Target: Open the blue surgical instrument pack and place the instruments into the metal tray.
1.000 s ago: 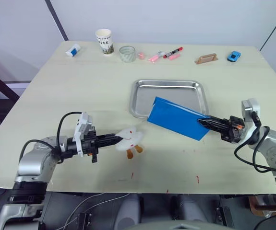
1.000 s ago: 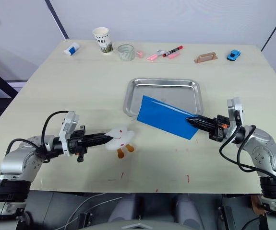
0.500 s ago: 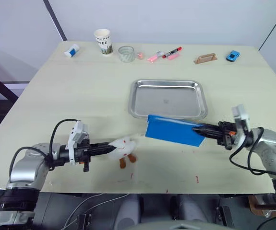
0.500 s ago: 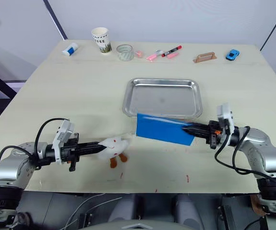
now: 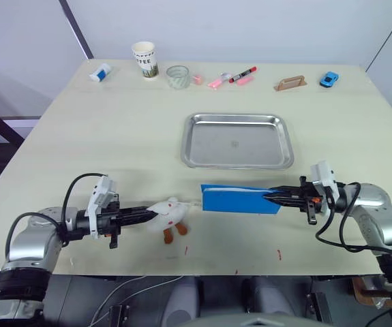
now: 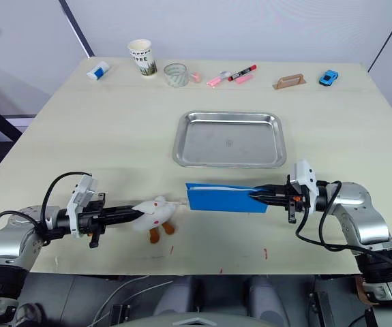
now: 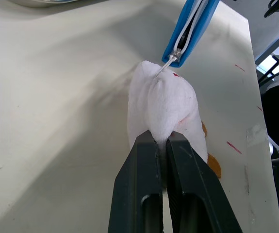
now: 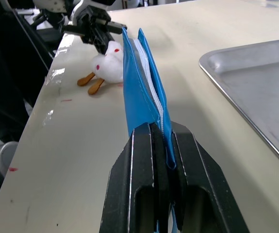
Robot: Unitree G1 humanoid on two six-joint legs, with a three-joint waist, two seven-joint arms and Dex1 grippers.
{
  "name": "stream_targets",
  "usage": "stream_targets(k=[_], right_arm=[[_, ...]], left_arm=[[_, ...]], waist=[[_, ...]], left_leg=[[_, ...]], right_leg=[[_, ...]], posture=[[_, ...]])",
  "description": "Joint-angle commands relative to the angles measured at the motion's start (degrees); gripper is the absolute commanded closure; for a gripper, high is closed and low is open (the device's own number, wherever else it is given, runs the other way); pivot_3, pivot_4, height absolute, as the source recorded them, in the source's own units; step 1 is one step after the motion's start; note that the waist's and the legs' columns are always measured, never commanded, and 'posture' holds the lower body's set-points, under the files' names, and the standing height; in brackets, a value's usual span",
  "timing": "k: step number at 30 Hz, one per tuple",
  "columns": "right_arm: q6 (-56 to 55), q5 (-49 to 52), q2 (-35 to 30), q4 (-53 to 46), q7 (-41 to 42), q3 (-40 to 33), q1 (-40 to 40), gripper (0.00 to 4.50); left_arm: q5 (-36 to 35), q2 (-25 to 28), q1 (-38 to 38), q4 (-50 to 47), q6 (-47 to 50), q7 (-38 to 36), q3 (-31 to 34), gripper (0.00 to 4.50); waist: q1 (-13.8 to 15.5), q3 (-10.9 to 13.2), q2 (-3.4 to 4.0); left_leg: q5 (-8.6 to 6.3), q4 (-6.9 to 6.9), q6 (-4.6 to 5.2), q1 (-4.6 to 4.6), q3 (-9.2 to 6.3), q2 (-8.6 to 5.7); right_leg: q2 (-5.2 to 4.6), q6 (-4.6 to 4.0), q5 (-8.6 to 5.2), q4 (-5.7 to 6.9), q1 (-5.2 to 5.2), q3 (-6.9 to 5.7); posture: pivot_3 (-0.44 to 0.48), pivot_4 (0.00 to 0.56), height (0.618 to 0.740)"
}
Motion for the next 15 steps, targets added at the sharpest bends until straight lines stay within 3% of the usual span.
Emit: stream_targets(k=[1, 7, 10, 15], right_arm=[[-2.6, -1.7, -1.0, 1.6, 0.4, -0.8, -0.3, 4.5], [-3.7, -2.1, -0.7, 3.3, 0.5, -0.6, -0.9, 4.5], [-4.0, -2.1, -0.7, 3.6, 0.5, -0.4, -1.3, 4.5], [-3.1, -0.8, -0.9, 1.7, 0.2, -1.3, -1.1, 4.5]], left_arm=[[-0.8, 0.5, 0.6, 0.0, -1.0, 2.0, 5.1, 2.89], [-8.1, 1.3, -0.2, -10.1, 8.2, 5.1, 10.3, 0.27], [-10.7, 1.3, -0.8, -14.2, 11.6, 6.4, 11.3, 0.12], [-7.2, -2.4, -3.4, -17.5, 8.2, 9.9, 6.7, 0.12]], waist=[[0.0, 0.0, 0.0], [0.3, 0.0, -0.05], [0.2, 0.0, -0.04], [0.2, 0.0, -0.03]], left_leg=[[0.0, 0.0, 0.0, 0.0, 0.0, 0.0], [0.0, 0.02, 0.0, -0.02, -0.02, 0.0], [0.0, 0.02, 0.0, -0.01, -0.07, 0.0], [0.0, 0.02, 0.0, -0.01, -0.08, -0.01]], right_leg=[[0.0, 0.0, 0.0, 0.0, 0.0, 0.0], [-0.05, 0.0, 0.0, 0.0, 0.02, -0.03], [-0.06, 0.01, 0.0, 0.02, 0.02, -0.03], [-0.05, 0.01, 0.01, 0.02, 0.03, -0.01]], posture=[[0.0, 0.15, 0.74], [0.0, 0.15, 0.74], [0.0, 0.15, 0.74], [0.0, 0.15, 0.74]])
